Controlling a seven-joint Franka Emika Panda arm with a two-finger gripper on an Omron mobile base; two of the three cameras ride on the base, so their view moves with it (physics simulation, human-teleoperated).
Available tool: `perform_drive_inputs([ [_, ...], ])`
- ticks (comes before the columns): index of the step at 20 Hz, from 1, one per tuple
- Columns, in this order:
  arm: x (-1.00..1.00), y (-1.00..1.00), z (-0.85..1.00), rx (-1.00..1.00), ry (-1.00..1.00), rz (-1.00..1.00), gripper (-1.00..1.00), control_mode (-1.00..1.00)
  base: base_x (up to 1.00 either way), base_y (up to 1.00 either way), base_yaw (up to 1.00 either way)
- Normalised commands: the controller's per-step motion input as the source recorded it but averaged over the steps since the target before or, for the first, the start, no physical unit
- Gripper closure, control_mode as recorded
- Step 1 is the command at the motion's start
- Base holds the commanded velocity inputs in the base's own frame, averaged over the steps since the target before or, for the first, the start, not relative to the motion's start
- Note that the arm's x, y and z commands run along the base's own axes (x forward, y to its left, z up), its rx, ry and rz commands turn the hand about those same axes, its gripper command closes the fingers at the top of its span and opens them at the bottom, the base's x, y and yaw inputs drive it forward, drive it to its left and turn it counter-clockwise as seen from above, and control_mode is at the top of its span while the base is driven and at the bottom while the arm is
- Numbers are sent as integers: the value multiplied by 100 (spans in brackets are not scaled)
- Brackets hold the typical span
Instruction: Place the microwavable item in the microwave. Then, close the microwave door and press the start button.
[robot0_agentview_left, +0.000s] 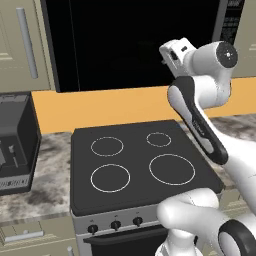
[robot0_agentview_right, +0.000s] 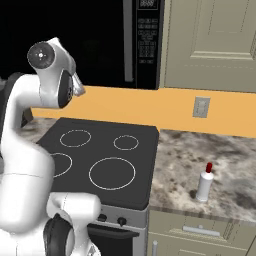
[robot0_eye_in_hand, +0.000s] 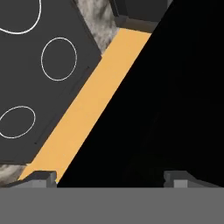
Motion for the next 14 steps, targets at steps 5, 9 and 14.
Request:
perform_drive_inputs([
  [5, -90, -82, 7, 16, -3, 2, -100, -100, 0, 0, 0],
  [9, -30, -100, 27, 23, 0, 0, -100, -100, 0, 0, 0],
  [14, -7, -100, 11, 26, 0, 0, -100, -100, 0, 0, 0],
])
